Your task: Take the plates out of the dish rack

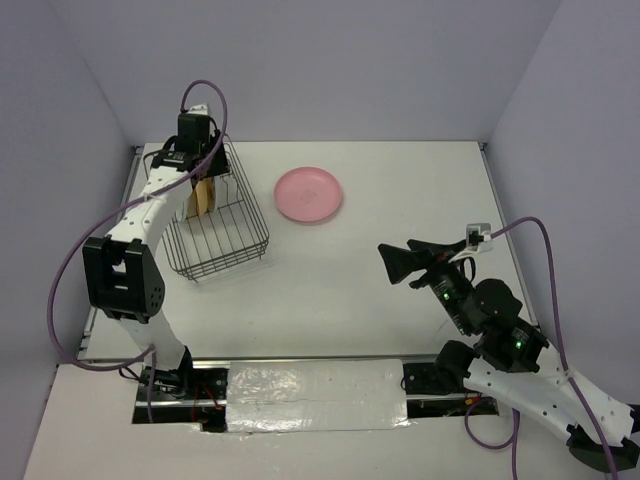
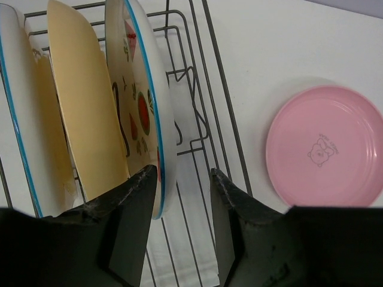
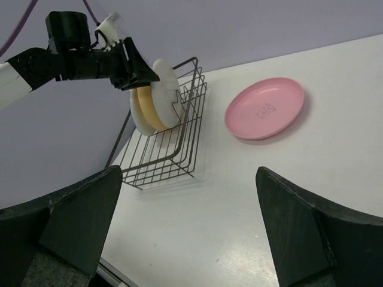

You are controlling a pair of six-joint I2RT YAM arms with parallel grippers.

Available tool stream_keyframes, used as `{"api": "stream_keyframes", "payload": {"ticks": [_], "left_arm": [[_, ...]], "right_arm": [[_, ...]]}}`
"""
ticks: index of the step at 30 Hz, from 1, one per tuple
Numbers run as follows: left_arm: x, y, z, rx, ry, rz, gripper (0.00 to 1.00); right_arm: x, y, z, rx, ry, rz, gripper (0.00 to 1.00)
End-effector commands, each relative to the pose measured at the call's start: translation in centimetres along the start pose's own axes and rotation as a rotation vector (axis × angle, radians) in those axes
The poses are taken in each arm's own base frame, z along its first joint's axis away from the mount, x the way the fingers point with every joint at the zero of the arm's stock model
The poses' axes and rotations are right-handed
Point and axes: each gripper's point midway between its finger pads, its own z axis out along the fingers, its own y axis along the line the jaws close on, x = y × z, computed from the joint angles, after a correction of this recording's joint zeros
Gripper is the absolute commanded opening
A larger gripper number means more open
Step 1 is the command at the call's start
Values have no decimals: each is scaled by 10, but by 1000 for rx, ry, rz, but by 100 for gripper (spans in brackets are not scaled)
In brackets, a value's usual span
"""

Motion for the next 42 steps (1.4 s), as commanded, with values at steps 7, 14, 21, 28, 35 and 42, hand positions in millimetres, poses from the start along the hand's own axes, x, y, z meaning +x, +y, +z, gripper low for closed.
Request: {"api": "stream_keyframes", "payload": {"ticks": [7, 14, 21, 28, 35, 42], "left_arm": [[-6, 9, 22, -59, -19, 2, 49], [-9, 4, 36, -55, -8, 2, 27], [-30, 9, 45, -105, -24, 38, 0], [-50, 15, 45, -116, -50, 67, 0], [-84, 10, 19, -69, -127, 48, 0], [-93, 2, -2, -16, -164, 6, 0]], "right_arm": [[-16, 10, 0, -30, -44, 9, 100], [-16, 9, 0, -23, -40, 3, 100], [-17, 9, -1, -25, -45, 4, 100], [-19, 7, -3, -20, -51, 1, 100], [-19, 5, -2, -11, -58, -4, 100], [-15, 8, 1, -21, -41, -5, 100]]}}
